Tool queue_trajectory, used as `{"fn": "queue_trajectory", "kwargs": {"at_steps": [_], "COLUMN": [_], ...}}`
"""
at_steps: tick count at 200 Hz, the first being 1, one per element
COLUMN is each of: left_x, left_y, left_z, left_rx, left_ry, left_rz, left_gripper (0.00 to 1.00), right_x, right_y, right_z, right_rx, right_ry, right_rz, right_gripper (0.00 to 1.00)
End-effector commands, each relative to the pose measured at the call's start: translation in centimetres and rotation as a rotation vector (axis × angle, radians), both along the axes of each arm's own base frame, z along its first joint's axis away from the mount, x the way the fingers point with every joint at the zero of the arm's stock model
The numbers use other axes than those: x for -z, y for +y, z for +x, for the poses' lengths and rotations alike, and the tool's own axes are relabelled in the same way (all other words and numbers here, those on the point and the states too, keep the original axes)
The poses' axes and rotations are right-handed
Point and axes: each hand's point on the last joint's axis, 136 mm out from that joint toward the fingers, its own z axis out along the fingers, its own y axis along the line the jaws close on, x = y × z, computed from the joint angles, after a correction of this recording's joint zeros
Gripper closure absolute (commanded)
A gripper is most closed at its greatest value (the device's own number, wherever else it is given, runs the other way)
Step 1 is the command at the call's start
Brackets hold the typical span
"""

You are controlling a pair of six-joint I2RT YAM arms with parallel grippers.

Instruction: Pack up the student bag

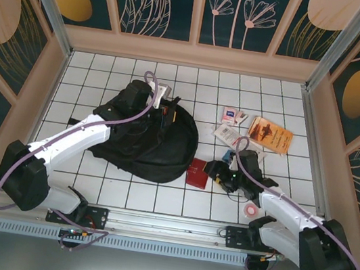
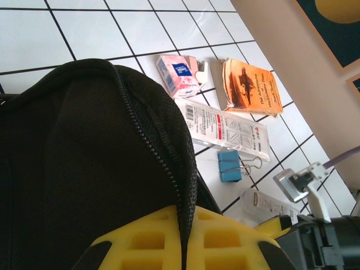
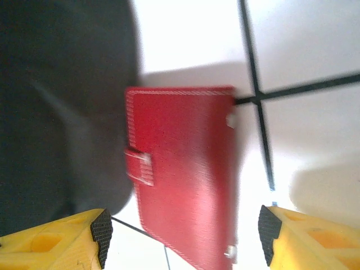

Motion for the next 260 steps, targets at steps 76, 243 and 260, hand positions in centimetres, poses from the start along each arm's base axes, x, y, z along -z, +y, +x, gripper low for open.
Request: {"fn": "queue_trajectory", "kwargs": {"at_steps": [76, 243, 260], "left_x": [-9.8, 4.3, 4.4], "left_y": [0.7, 1.0, 1.0], "left_z": [-1.4, -1.1, -1.0], "left_rx": [-0.021, -0.077, -0.080], "left_ry": [-0.147, 0.110, 0.110], "left_rz": [-0.155, 0.055, 0.053], "left_gripper": [1.00, 1.00, 1.00], "right_x": [1.7, -3.8, -3.0], "right_y": [-0.1, 2.7, 2.6], "right_z": [-0.2, 0.4, 0.1], "right_rx": [-0.001, -0.049, -0.060], "right_ry": [0.042, -0.124, -0.104], "right_rz": [-0.014, 0.281, 0.256], "right_gripper": [0.27, 0.28, 0.32]}}
